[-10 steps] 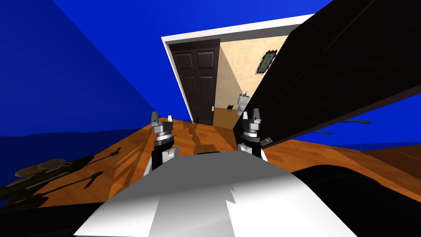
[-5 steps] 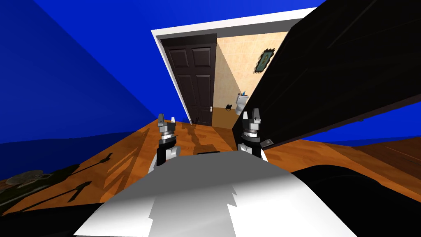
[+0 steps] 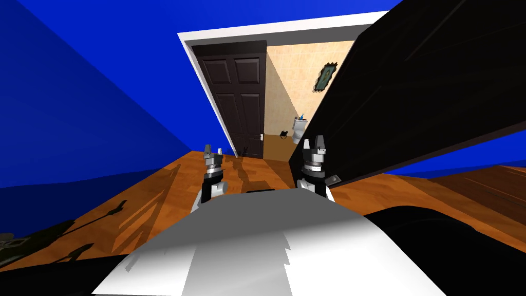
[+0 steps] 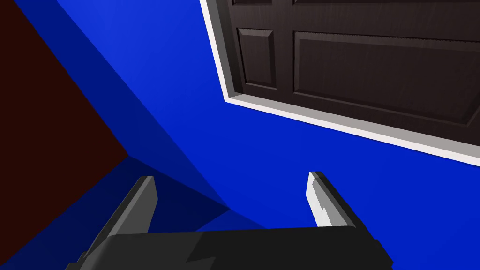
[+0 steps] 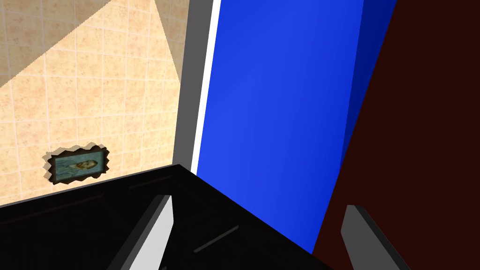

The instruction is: Pull the door open

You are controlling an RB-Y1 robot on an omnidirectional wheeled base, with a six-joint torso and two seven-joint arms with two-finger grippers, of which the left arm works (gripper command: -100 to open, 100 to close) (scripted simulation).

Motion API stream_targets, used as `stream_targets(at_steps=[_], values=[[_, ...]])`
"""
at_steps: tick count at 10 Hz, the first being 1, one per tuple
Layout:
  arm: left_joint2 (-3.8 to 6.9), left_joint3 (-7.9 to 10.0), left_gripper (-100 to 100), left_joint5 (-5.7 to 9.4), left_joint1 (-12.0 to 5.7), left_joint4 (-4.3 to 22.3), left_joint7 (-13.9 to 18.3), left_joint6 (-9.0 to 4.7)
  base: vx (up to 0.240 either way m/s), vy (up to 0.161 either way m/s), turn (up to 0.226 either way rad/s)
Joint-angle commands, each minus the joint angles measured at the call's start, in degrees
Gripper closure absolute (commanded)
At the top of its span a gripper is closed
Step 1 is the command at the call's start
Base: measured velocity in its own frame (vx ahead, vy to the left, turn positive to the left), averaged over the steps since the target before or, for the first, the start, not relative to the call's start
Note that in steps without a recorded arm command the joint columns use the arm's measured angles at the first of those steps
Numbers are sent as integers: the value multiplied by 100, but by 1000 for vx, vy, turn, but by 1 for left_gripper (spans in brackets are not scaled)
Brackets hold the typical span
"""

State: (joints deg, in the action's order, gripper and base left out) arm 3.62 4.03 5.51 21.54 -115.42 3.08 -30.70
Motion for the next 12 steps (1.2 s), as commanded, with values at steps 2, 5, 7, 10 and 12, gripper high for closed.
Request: stream_targets(at_steps=[2, 5, 7, 10, 12], values=[[47, 8, -100, 40, -179, 436, -18, -84, 85, -25, -76], [94, 10, -100, 84, -379, 945, -43, -187, 97, -24, -80], [124, 11, -100, 116, -520, 1278, -61, -260, 108, -28, -83], [167, 12, -100, 165, -738, 1859, -88, -373, 108, -27, -94], [193, 13, -100, 198, -888, 2241, -106, -450, 101, -20, -88]])
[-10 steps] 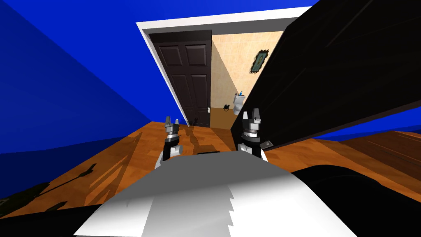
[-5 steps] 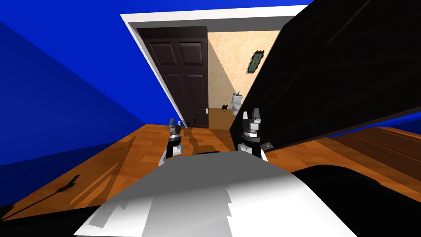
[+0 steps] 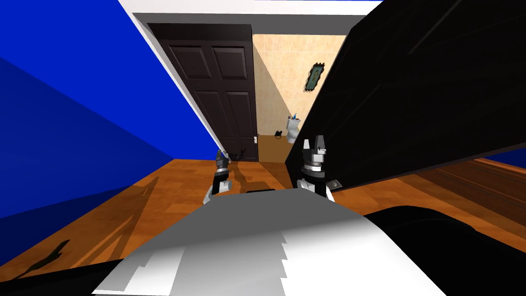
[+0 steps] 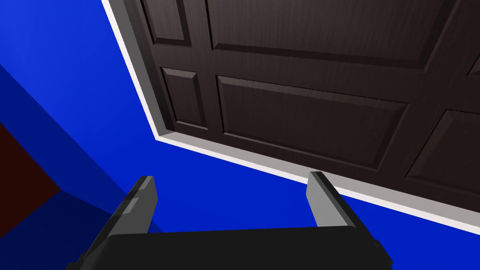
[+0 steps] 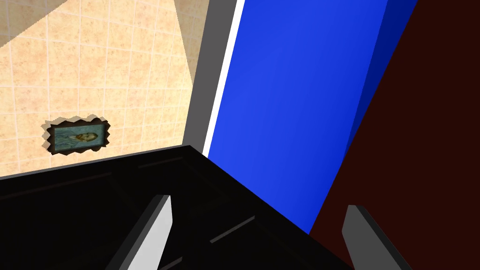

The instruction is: Pull the door open

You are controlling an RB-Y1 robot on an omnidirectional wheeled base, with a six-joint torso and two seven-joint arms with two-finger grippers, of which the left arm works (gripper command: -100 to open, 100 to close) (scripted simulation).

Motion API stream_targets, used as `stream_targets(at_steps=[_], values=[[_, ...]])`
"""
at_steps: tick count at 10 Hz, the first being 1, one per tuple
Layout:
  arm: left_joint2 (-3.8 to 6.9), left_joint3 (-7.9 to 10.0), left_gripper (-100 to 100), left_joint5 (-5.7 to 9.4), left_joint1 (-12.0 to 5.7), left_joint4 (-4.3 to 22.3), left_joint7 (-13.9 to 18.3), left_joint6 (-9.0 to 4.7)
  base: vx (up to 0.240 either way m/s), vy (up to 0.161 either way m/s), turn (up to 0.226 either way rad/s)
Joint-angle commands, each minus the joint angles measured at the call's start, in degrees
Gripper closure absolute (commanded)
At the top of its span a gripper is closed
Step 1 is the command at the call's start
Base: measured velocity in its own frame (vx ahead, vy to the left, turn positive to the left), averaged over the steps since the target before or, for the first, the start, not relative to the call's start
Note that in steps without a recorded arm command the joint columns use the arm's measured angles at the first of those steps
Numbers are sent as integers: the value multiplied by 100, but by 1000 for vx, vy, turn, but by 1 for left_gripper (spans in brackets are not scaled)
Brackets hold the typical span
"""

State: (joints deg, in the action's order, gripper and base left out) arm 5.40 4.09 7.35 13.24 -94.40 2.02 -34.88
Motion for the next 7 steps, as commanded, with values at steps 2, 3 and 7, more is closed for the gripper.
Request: stream_targets(at_steps=[2, 3, 7], values=[[29, 7, -100, 31, -133, 330, -10, -71, 80, -24, -60], [41, 8, -100, 48, -209, 525, -19, -111, 60, -15, -52], [76, 9, -100, 100, -441, 1115, -48, -230, 75, -16, -74]])
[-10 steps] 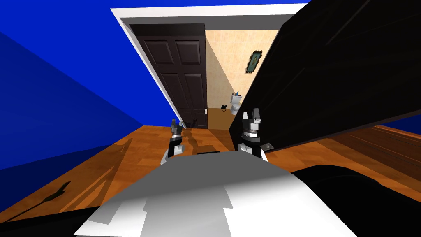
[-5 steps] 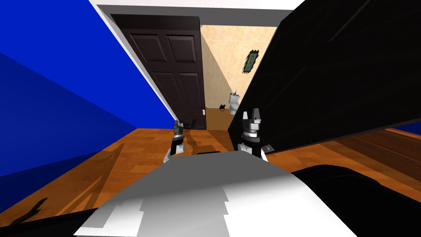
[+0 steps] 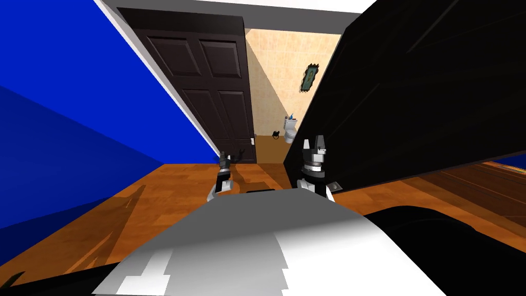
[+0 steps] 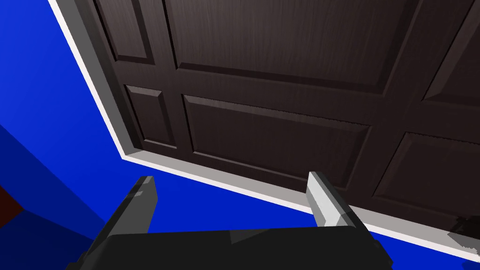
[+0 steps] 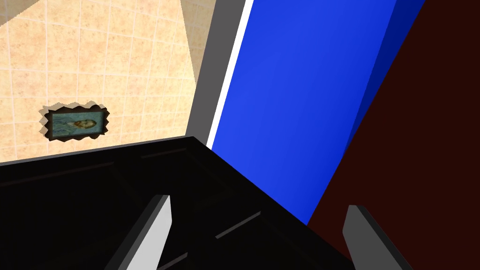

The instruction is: Pull the door open

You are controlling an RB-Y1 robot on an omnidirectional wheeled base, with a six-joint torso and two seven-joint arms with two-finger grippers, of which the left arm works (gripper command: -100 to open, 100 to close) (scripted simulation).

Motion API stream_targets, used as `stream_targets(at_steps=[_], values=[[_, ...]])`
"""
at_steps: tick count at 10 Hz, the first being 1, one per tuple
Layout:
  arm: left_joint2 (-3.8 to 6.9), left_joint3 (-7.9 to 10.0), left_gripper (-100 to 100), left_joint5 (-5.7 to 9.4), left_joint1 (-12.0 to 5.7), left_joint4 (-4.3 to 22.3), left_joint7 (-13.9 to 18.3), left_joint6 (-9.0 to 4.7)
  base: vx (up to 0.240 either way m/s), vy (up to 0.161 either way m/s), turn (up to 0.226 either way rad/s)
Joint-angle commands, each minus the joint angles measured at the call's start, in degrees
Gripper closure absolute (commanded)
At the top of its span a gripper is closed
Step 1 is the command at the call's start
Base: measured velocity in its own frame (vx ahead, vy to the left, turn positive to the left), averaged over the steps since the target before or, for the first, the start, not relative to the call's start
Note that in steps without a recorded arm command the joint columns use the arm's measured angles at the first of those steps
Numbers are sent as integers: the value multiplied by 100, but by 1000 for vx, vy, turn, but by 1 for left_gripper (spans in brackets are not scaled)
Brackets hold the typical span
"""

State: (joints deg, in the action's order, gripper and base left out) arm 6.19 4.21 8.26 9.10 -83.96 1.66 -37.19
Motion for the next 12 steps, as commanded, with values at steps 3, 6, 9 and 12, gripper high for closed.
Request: stream_targets(at_steps=[3, 6, 9, 12], values=[[29, -1, -100, 60, -259, 597, -40, -119, 113, -21, -96], [49, 0, -100, 95, -413, 1054, -60, -198, 81, -8, -54], [76, 1, -100, 145, -640, 1632, -88, -316, 93, -7, -100], [101, 3, -100, 195, -864, 2152, -115, -431, 106, -10, -90]])
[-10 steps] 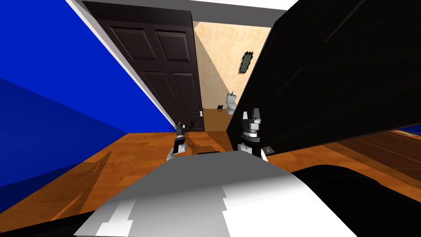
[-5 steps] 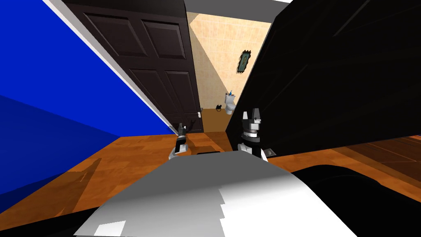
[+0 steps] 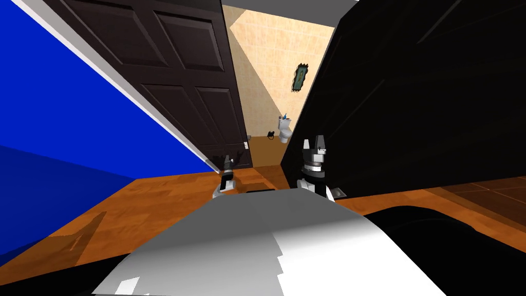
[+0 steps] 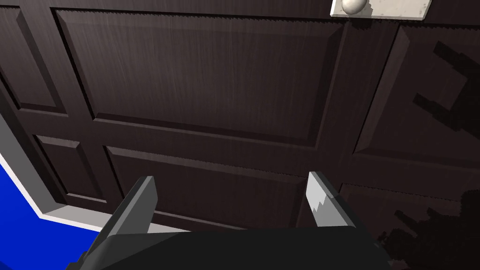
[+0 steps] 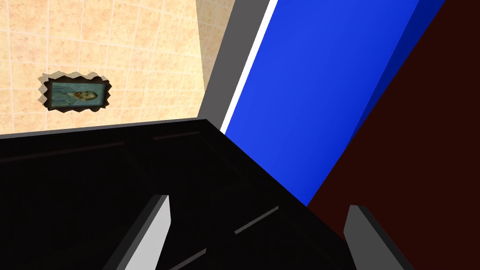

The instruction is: Pull the door open

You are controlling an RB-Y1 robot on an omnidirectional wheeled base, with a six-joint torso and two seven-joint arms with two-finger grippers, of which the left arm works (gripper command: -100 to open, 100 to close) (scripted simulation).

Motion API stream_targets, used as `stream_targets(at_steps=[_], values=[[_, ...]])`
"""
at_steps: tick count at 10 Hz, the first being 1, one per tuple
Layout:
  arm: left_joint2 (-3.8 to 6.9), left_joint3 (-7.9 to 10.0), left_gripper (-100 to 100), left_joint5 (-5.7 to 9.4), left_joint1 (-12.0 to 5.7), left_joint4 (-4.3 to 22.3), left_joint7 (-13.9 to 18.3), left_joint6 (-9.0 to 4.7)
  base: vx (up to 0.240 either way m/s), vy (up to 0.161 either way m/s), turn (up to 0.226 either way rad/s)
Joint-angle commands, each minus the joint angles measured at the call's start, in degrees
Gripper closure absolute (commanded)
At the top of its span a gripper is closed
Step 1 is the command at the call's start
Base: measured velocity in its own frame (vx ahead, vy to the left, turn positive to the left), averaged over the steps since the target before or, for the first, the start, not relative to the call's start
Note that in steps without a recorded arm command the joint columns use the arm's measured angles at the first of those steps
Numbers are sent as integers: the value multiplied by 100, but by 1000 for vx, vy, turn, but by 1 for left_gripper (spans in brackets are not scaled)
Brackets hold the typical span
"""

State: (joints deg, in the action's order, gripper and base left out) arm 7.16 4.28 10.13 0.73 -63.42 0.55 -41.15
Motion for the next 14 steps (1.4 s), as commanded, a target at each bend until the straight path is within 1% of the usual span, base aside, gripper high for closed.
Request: stream_targets(at_steps=[1, 2, 4, 5, 6, 11, 14], values=[[11, -3, -100, 25, -97, 286, -13, -72, 112, -9, -97], [11, -3, -100, 25, -97, 327, -13, -72, 71, -3, -25], [25, -3, -100, 56, -238, 686, -30, -144, 67, -5, -72], [32, -2, -100, 72, -309, 825, -39, -181, 97, -9, -91], [32, -2, -100, 72, -309, 865, -39, -181, 68, 3, -21], [60, 0, -100, 144, -631, 1686, -79, -347, 92, 1, -72], [73, 1, -100, 181, -798, 2112, -100, -434, 95, 13, -67]])
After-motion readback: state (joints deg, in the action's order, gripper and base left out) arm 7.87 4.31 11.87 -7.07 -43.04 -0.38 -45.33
